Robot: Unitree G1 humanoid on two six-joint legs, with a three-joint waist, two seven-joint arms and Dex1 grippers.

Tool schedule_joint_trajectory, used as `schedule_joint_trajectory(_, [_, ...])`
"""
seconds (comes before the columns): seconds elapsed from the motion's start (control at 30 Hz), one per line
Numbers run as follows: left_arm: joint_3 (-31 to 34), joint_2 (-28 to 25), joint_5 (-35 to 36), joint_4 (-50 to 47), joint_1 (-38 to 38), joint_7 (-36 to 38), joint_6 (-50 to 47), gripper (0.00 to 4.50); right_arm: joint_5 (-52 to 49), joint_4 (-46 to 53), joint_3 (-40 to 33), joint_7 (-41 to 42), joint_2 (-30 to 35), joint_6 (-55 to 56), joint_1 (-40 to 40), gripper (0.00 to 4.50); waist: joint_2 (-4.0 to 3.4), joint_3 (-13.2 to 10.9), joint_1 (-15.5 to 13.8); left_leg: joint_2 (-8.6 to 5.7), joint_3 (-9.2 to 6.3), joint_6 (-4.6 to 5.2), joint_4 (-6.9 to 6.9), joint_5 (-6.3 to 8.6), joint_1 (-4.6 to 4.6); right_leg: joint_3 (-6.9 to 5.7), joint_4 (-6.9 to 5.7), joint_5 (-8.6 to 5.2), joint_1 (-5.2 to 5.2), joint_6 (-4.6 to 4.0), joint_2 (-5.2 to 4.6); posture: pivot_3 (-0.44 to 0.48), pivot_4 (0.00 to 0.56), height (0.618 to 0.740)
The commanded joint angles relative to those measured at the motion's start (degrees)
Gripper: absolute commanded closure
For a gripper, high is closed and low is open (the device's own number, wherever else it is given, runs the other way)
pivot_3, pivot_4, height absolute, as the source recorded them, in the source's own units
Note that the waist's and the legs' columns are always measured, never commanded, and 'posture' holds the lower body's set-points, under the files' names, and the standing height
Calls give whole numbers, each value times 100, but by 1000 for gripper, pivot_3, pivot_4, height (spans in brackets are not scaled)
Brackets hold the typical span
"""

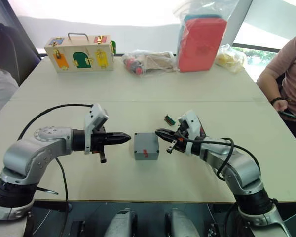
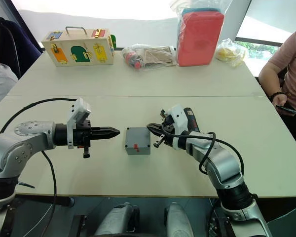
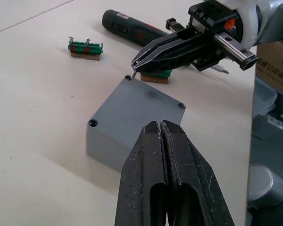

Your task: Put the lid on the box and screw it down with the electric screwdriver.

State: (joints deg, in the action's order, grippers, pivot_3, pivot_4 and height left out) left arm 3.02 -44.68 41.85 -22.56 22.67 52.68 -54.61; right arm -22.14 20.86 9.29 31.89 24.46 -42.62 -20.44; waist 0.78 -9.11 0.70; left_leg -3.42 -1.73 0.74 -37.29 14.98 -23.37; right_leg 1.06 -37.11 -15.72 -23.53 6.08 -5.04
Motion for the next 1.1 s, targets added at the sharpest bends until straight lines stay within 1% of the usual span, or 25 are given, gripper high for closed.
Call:
schedule_joint_trajectory(0.03, [68,-8,109,-132,36,-11,47,4500,68,10,6,8,-51,161,-52,4491,0,0,0,0,0,0,0,0,0,0,0,0,0,0,0,0,150,738])
schedule_joint_trajectory(0.37, [22,-34,140,-114,56,-10,65,4500,162,-63,40,-4,-178,202,-6,4491,0,0,0,0,0,0,1,0,0,0,0,0,-1,0,0,0,150,738])
schedule_joint_trajectory(0.4, [17,-30,137,-109,58,-11,69,4500,162,-58,34,0,-186,200,-5,3925,0,0,0,0,0,0,1,0,0,0,0,0,-1,0,0,0,150,738])
schedule_joint_trajectory(0.43, [13,-22,137,-104,62,-13,71,4500,169,-54,27,-4,-192,202,-5,3829,0,0,1,0,0,0,1,0,0,0,0,0,-1,0,0,0,150,738])
schedule_joint_trajectory(0.47, [10,-15,136,-100,65,-14,76,4500,166,-46,5,-29,-212,193,-4,3299,0,0,2,0,0,0,2,0,0,0,0,0,-1,0,0,0,150,738])
schedule_joint_trajectory(0.53, [3,0,123,-89,69,-23,92,4500,176,-21,-51,-119,-257,165,-2,2616,0,0,2,0,0,0,2,0,0,0,0,0,-1,0,0,0,150,738])
schedule_joint_trajectory(0.6, [-5,15,106,-76,71,-34,113,4500,201,22,-69,-173,-256,144,5,1739,0,0,0,0,0,-1,2,0,0,0,0,0,-1,0,0,0,150,738])
schedule_joint_trajectory(0.73, [6,43,105,-59,86,-33,149,4500,30,352,-380,-441,-252,-243,19,1739,-1,0,-6,0,0,-1,2,0,0,0,1,0,-1,0,-1,0,150,738])
schedule_joint_trajectory(0.77, [17,54,132,-54,133,-23,146,4500,-97,493,-558,-549,-190,-694,-62,1739,-1,0,-4,0,0,-1,2,0,0,1,1,0,-1,0,-1,0,150,738])
schedule_joint_trajectory(0.83, [-20,80,91,-47,286,29,266,4500,-305,753,-1077,-764,-88,-1219,-279,1739,-3,-2,-13,0,0,-1,3,0,0,1,0,0,-1,-1,-1,0,150,738])
schedule_joint_trajectory(0.87, [-162,88,-154,-17,434,-32,450,4500,-429,831,-1308,-744,48,-1412,-395,1739,-3,-2,-26,0,0,-1,3,0,-2,1,1,0,-2,-1,-2,0,150,738])
schedule_joint_trajectory(0.9, [-263,123,-248,-9,632,-58,516,4500,-490,875,-1500,-680,237,-1478,-510,1739,-3,-2,-33,-1,0,-1,1,0,-2,0,2,1,-1,-1,-4,0,150,738])
schedule_joint_trajectory(0.93, [-316,198,-196,-6,840,-53,492,4500,-465,881,-1612,-565,521,-1467,-604,1739,-4,-3,-43,-3,0,-1,2,0,-2,-1,5,1,0,-2,-5,0,150,738])
schedule_joint_trajectory(1.0, [-473,270,-163,-6,1119,100,513,4500,-602,820,-1701,-238,1126,-1804,-768,1249,-4,-3,-78,-5,0,0,2,0,-3,-2,8,1,1,-2,-6,0,150,738])
schedule_joint_trajectory(1.07, [-730,155,-279,-25,1207,419,643,4500,-884,769,-1560,103,1770,-2541,-924,819,-5,-4,-68,-5,0,1,7,1,-2,-3,16,1,3,-2,-5,0,150,738])
schedule_joint_trajectory(1.1, [-847,101,-345,-39,1224,551,704,4500,-945,753,-1475,225,2027,-2758,-966,357,-7,-4,-53,-4,1,1,8,1,-2,-2,17,1,1,-3,-4,0,150,738])
